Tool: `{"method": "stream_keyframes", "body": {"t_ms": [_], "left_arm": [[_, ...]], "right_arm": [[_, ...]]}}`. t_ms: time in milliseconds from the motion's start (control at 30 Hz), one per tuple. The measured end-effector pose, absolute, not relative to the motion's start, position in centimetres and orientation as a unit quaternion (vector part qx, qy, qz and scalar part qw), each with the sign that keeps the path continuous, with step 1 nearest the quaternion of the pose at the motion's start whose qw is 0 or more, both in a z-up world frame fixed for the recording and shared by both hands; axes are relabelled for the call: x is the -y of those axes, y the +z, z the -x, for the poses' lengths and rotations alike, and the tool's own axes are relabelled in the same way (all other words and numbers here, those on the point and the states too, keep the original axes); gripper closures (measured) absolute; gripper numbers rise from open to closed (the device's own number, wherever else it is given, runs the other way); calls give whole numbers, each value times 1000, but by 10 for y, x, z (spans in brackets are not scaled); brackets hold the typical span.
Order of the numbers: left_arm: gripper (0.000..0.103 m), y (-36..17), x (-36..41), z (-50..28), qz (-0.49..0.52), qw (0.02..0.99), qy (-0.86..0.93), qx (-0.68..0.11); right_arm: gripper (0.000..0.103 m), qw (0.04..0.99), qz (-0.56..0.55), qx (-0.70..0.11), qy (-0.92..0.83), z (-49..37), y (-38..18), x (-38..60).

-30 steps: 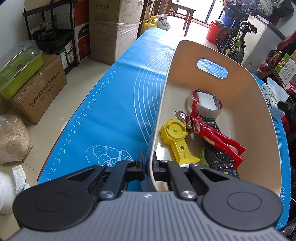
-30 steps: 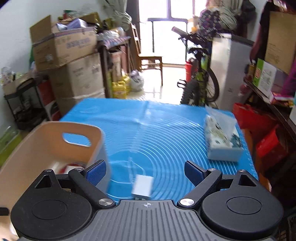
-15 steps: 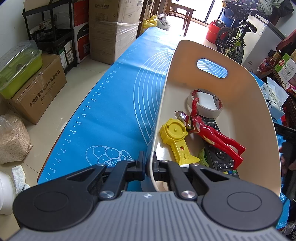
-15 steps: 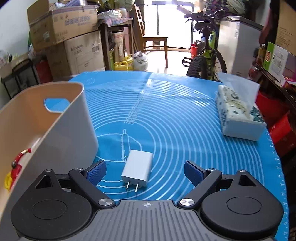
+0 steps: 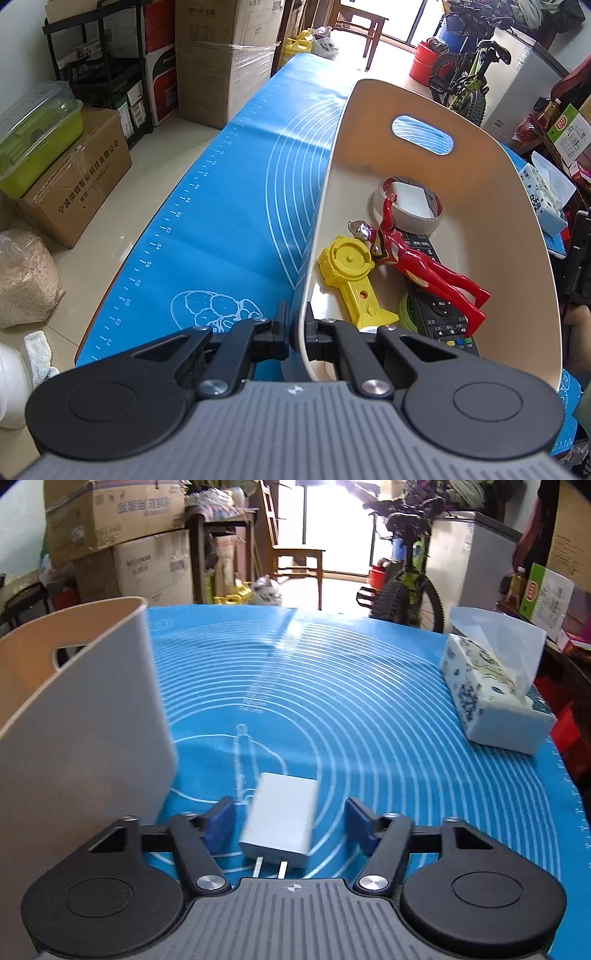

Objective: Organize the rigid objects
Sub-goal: 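Move the right gripper to the small white plug charger and grasp it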

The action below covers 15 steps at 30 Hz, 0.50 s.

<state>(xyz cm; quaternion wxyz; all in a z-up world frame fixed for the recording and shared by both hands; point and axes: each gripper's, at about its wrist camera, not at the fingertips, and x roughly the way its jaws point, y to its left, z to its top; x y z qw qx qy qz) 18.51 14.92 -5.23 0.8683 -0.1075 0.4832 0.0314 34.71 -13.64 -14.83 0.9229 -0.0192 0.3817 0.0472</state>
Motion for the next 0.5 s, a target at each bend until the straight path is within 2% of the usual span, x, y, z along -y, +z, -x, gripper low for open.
{"method": "stream_keyframes", "body": {"t_ms": [33,100,500], "left_arm": [[96,-52,-149,-185,107,868,32,-483],[96,-52,-149,-185,107,868,32,-483],[96,-52,-150,-185,109,868,32,-483]], "right_arm": [[55,923,24,-380,50,-346,-147,134],[60,922,30,-382,52,-345,-145,131],[60,931,50,-360,41,-324,-113,142]]}}
